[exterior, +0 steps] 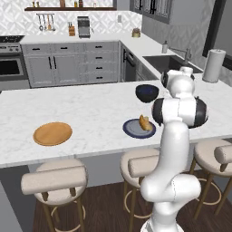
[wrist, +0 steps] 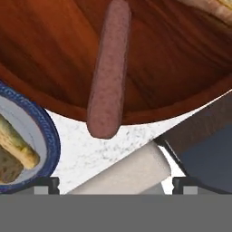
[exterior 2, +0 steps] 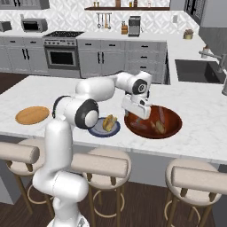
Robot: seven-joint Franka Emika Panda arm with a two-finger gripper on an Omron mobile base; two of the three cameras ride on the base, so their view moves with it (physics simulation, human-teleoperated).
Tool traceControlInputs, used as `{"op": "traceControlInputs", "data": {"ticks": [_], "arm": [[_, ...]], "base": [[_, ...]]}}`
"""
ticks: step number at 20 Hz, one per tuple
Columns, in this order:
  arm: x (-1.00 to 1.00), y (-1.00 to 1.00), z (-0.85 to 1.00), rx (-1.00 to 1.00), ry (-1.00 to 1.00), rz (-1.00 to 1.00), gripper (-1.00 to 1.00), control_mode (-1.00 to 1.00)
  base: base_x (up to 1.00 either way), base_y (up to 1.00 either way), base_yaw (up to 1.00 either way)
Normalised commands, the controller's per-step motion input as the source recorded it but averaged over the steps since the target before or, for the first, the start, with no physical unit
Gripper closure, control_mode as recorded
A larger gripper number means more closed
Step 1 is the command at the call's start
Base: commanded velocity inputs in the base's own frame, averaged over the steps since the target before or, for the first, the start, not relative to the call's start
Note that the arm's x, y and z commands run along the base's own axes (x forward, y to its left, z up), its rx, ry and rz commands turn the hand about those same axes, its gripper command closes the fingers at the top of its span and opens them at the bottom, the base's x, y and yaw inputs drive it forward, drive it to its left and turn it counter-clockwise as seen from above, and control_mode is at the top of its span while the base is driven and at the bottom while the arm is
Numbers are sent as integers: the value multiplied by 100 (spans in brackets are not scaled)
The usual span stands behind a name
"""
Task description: Place one bun and one sausage from the bowl on each plate.
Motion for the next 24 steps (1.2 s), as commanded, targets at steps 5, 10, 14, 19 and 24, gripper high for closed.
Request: {"op": "traceControlInputs", "data": {"ticks": [5,10,14,19,24], "arm": [[75,-19,-55,-4,12,-1,-100,-100],[5,-13,-44,10,0,0,-100,-100],[-73,72,-4,0,-1,6,-100,-100],[-67,47,-8,-5,-7,5,-100,-100],[-39,-29,7,0,-33,0,-100,-100]], "base": [[0,0,0],[0,0,0],[0,0,0],[0,0,0],[0,0,0]]}}
